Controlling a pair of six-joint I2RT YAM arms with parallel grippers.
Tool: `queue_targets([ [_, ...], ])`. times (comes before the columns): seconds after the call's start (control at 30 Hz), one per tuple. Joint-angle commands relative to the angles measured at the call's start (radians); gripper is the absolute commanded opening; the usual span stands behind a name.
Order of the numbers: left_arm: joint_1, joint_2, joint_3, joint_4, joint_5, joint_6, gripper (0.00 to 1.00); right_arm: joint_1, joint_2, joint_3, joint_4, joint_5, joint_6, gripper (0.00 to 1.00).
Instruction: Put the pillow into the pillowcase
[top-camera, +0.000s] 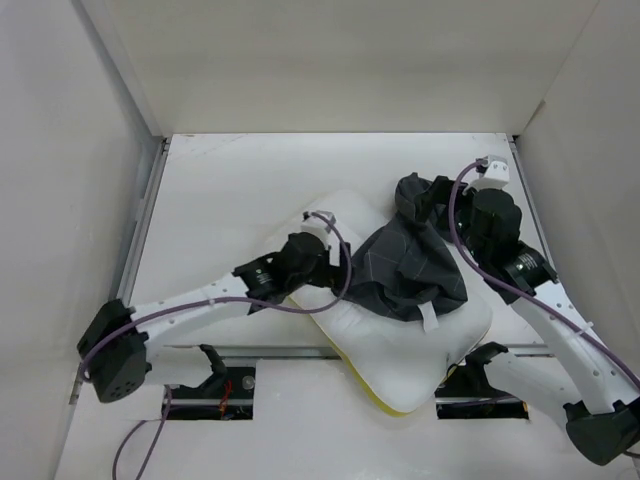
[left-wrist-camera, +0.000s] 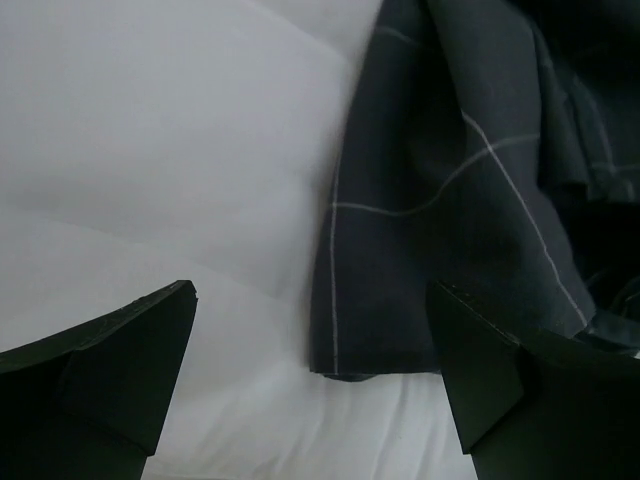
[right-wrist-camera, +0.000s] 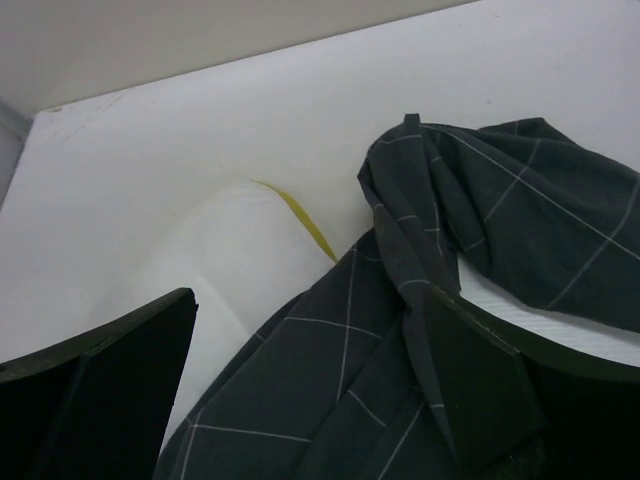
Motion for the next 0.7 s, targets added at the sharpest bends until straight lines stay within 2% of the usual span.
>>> queue_targets([
  [0.0,-0.089,0.084,0.108,0.064,0.011,0.064,1.00,0.010,-0.007,0.058,-0.055,0.107,0.017,1.00],
  [0.1,-0.113,0.161,0.153,0.064,0.011,0.074,1.00,0.010,0.038,0.097,-0.168,0.297,0.151,1.00],
  [0.2,-0.131,0.255,0.179,0.045,0.020,0.074,1.00,0.010,0.079,0.109,-0.187,0.307,0.080,1.00],
  [0.27,-0.131,0.305,0.199,0.045,0.020,0.074,0.93,0.010,0.133,0.120,-0.224,0.340,0.112,1.00],
  [0.37,-0.131,0.360,0.229,0.045,0.020,0.074,0.72,0.001,0.196,0.120,-0.297,0.403,0.172,1.00],
  [0.4,-0.131,0.371,0.239,0.033,0.020,0.074,0.53,0.001,0.208,0.107,-0.307,0.403,0.172,1.00],
  [0.47,-0.131,0.390,0.252,0.024,0.011,0.074,0.30,-0.025,0.240,0.095,-0.331,0.354,0.172,1.00],
  [0.5,-0.131,0.390,0.262,0.010,0.011,0.074,0.06,-0.054,0.253,0.083,-0.331,0.301,0.172,0.98],
  [0.53,-0.131,0.390,0.262,0.001,-0.027,0.056,0.00,-0.076,0.285,0.063,-0.331,0.281,0.201,0.98],
  [0.67,-0.131,0.323,0.271,-0.021,-0.088,0.055,0.00,-0.156,0.380,0.051,-0.353,0.179,0.201,0.97],
])
